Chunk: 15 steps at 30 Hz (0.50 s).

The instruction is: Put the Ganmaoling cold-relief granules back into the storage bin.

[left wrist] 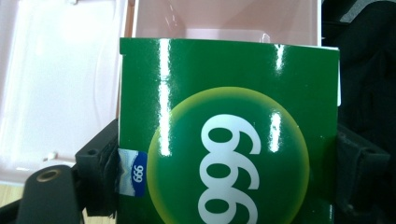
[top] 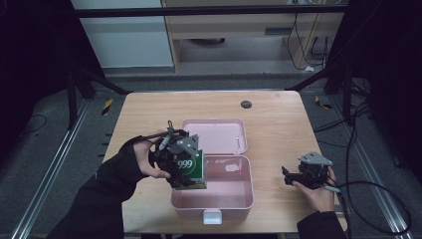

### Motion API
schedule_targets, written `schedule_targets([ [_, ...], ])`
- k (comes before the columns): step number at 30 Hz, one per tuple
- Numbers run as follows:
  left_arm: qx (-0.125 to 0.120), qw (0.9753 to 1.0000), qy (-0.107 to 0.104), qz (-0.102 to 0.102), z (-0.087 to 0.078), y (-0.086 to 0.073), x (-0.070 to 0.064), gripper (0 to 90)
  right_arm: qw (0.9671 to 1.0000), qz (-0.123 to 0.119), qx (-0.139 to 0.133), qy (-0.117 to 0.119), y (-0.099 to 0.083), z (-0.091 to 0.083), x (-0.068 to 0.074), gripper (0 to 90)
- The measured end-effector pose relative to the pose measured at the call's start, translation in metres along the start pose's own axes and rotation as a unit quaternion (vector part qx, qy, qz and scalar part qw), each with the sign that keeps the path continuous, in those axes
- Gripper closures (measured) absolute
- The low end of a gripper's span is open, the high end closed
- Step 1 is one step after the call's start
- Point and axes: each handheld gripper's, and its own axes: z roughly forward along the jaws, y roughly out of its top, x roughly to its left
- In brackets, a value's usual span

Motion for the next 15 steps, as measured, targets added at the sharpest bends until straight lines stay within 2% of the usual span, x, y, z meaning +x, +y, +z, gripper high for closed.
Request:
schedule_targets([
  [5,0.007,1.0,-0.004,0.001,0.008,-0.002,0.002,14.7,1.0,0.0,0.001,0.0,0.0,0.0,0.0,2.0],
  [15,0.007,0.9998,-0.006,-0.015,0.024,-0.011,0.004,14.7,1.0,-0.004,0.002,0.001,-0.001,0.002,0.001,2.0],
])
